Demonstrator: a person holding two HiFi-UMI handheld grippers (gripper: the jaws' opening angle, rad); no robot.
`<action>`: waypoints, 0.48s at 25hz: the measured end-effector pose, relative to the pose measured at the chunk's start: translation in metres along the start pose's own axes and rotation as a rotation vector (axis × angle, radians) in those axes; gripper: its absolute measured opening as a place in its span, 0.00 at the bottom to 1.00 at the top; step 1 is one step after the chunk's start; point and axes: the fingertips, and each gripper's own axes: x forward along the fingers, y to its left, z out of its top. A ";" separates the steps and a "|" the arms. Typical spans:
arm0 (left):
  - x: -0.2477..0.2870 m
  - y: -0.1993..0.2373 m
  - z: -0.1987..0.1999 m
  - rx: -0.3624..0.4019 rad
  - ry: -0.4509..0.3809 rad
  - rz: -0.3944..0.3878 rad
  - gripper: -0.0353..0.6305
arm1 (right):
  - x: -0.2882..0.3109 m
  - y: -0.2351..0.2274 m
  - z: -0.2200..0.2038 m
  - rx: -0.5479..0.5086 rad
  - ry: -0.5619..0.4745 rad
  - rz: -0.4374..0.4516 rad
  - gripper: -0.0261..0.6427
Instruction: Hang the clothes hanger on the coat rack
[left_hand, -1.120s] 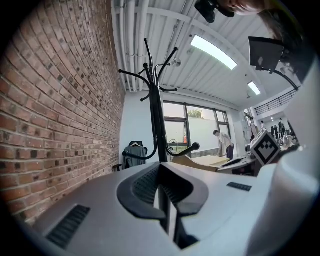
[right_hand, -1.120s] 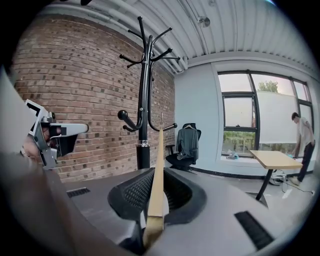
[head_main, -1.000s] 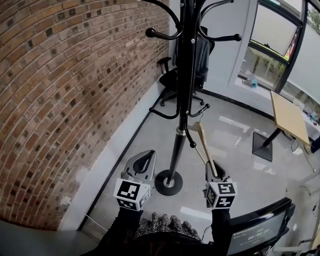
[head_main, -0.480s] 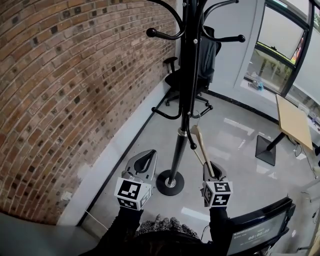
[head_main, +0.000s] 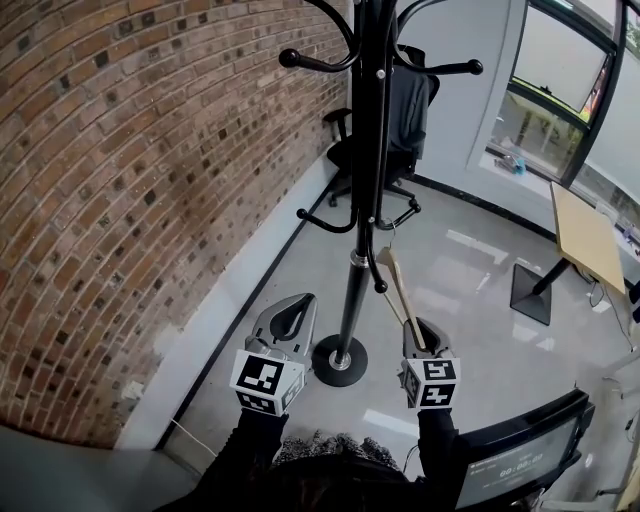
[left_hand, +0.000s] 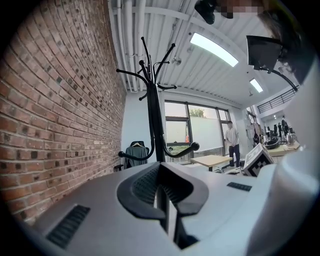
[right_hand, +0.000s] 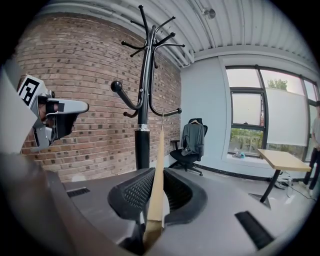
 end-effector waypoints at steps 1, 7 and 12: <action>0.000 -0.001 0.000 0.001 0.000 -0.004 0.06 | 0.000 -0.001 0.000 0.001 -0.006 -0.001 0.13; 0.002 -0.003 0.001 0.005 -0.002 -0.009 0.06 | -0.001 -0.001 0.005 -0.002 -0.031 0.018 0.13; 0.002 -0.001 0.002 0.007 0.002 -0.007 0.06 | -0.004 -0.001 0.012 -0.014 -0.039 0.035 0.13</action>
